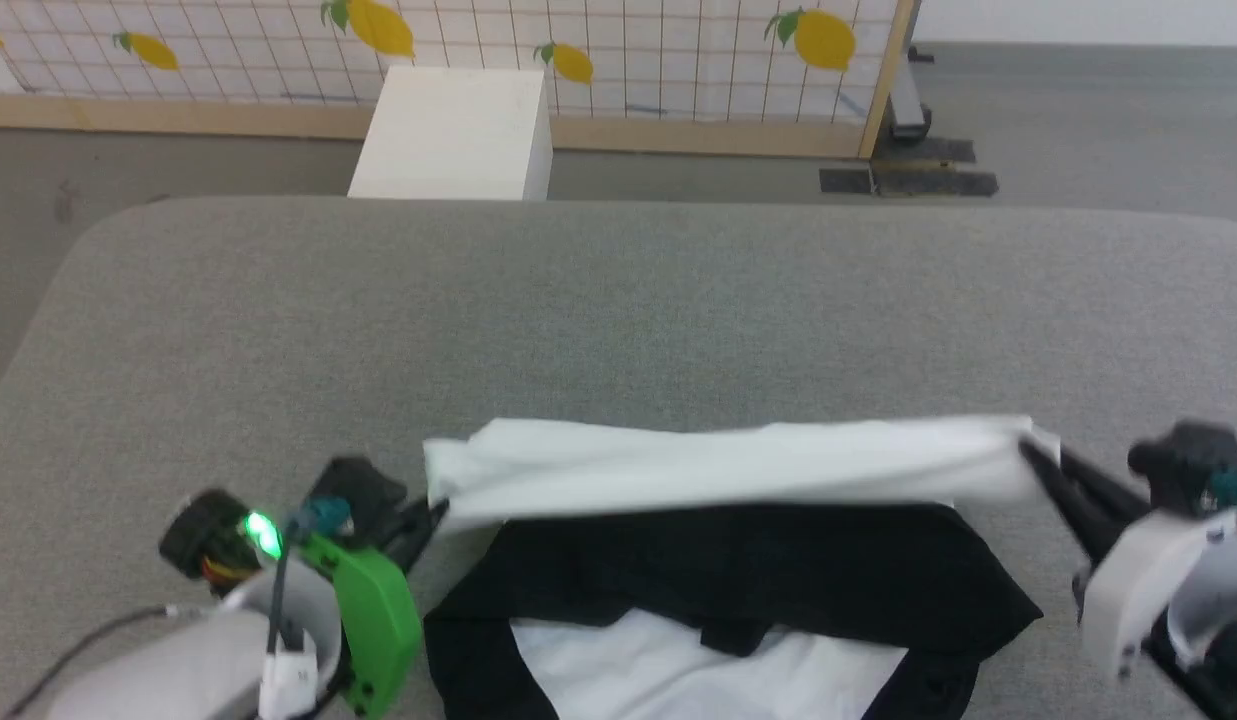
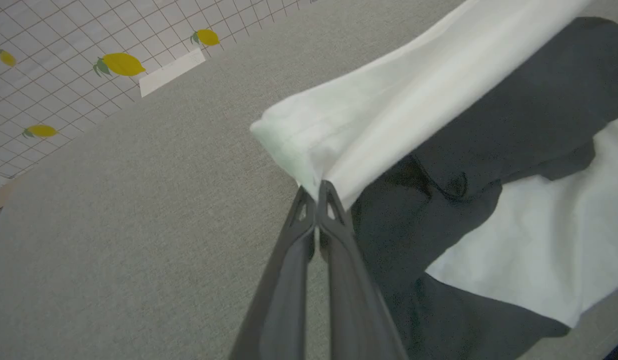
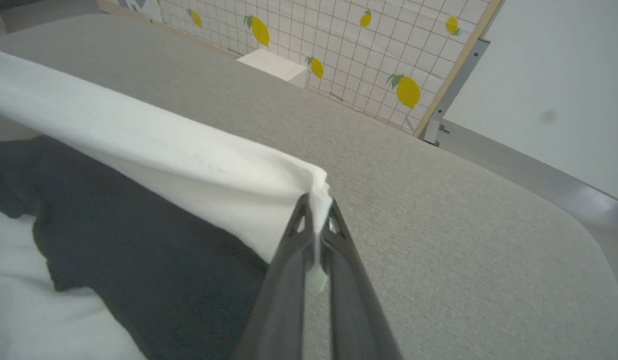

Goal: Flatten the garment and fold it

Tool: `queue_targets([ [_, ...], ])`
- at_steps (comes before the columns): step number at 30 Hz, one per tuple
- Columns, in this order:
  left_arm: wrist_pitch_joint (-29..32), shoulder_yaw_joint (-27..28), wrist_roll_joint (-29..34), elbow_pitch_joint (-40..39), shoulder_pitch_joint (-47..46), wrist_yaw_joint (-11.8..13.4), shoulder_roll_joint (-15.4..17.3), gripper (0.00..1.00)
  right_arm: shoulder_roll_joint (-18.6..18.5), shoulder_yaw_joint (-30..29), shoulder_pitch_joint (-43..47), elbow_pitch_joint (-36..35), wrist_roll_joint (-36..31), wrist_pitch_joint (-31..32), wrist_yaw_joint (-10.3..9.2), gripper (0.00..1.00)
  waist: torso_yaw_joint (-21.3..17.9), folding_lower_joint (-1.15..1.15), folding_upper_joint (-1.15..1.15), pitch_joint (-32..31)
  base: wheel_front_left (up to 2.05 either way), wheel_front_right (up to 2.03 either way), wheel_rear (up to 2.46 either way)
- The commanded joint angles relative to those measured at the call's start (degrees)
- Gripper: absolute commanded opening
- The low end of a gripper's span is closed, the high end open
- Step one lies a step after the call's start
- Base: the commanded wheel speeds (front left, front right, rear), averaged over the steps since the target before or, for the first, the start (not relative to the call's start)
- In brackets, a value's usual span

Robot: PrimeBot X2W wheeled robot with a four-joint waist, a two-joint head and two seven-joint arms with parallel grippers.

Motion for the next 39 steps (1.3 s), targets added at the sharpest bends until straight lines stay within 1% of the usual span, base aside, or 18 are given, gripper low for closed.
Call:
queue_targets([
  [1,-0.18,0.0,-0.24,-0.82,2.7,1.01,0.36,0.0,1.08,-1.23,3.97,-1.21,-0.14,1.12,-0.11,0.0,0.11,0.0,0.0,-1.55,0.0,0.0,0.0],
  [4,-0.96,-0.01,-0.71,-1.08,6.77,2.01,0.4,0.0,3.07,-3.66,11.67,-3.62,-0.88,2.89,-0.11,0.0,0.12,0.0,0.0,-1.52,0.0,0.0,0.0],
  [8,-1.99,-0.02,-1.68,1.36,11.49,1.46,-0.89,0.0,5.69,-5.58,18.42,-4.42,-2.26,3.69,-0.11,0.0,-0.03,0.0,0.0,-1.22,0.0,0.0,0.0],
  [12,-2.12,-0.02,-2.27,3.13,14.69,1.37,-2.44,0.0,7.44,-6.03,23.17,-2.81,-2.79,3.88,-0.11,0.0,0.11,0.0,0.0,-0.92,0.0,0.0,0.0],
  [15,-2.04,-0.03,-2.21,5.03,16.4,0.84,-4.07,0.0,7.92,-5.36,24.3,-0.62,-2.93,3.34,-0.11,0.0,0.16,0.0,0.0,-0.66,0.0,0.0,0.0],
  [16,-2.24,-0.03,-2.06,6.12,16.7,0.85,-4.63,0.2,8.14,-5.06,24.1,0.09,-3.21,2.74,-0.11,0.18,0.13,0.0,0.0,-0.66,0.0,0.0,0.0],
  [17,-2.55,-0.03,-1.4,6.89,16.68,1.02,-4.96,1.0,8.38,-4.74,23.88,0.5,-3.31,2.47,-0.11,1.0,0.11,0.0,0.0,-0.72,0.0,0.0,0.0],
  [19,-4.09,0.4,-1.2,7.83,16.9,1.33,-5.74,1.0,8.85,-4.46,22.95,0.47,-2.94,2.06,-0.11,1.0,0.07,0.0,0.0,-1.16,0.0,0.0,0.0],
  [21,-6.0,1.32,-1.32,8.04,17.07,1.87,-6.04,1.0,8.53,-4.65,21.88,-0.78,-2.64,2.03,-0.11,1.0,0.1,0.0,0.0,-1.81,0.0,0.0,0.0],
  [23,-8.22,2.31,-0.51,8.0,16.93,3.29,-5.75,1.0,8.0,-5.37,20.96,-2.76,-2.2,2.29,-0.11,1.0,0.19,0.0,0.0,-2.57,0.0,0.0,0.0],
  [25,-10.38,3.32,0.32,7.43,16.83,4.91,-5.27,1.0,7.33,-6.68,19.92,-5.3,-1.65,2.74,-0.11,1.0,0.31,0.0,0.0,-3.25,0.0,0.0,0.0],
  [29,-14.21,6.9,2.16,5.35,16.61,9.86,-4.69,1.0,6.39,-10.65,17.11,-9.84,-0.94,4.84,-0.11,1.0,0.81,0.0,0.0,-4.15,0.0,0.0,0.0],
  [32,-15.63,11.43,3.78,4.0,17.14,14.14,-5.3,1.0,5.27,-12.41,14.7,-11.49,-0.57,8.3,-0.11,1.0,1.2,0.0,0.0,-4.33,0.0,0.0,0.0],
  [34,-15.84,15.36,5.85,3.1,17.89,16.75,-6.06,1.0,4.38,-12.39,13.3,-11.36,0.35,12.06,-0.11,1.0,1.35,0.0,0.0,-4.18,0.0,0.0,0.0],
  [35,-15.87,18.17,7.72,2.3,18.56,18.4,-6.65,1.0,4.13,-12.23,12.53,-10.88,1.83,14.81,-0.11,1.0,1.42,0.0,0.0,-4.02,0.0,0.0,0.0],
  [37,-15.88,23.21,10.9,0.64,20.57,20.59,-8.13,1.0,3.13,-12.04,10.86,-9.83,3.74,19.3,-0.11,1.0,1.65,0.0,0.0,-3.59,0.0,0.0,0.0],
  [39,-15.89,28.0,13.96,-0.46,23.09,22.07,-9.67,1.0,2.18,-11.24,9.35,-8.18,5.45,23.67,-0.11,1.0,1.98,0.0,0.0,-3.1,0.0,0.0,0.0],
])
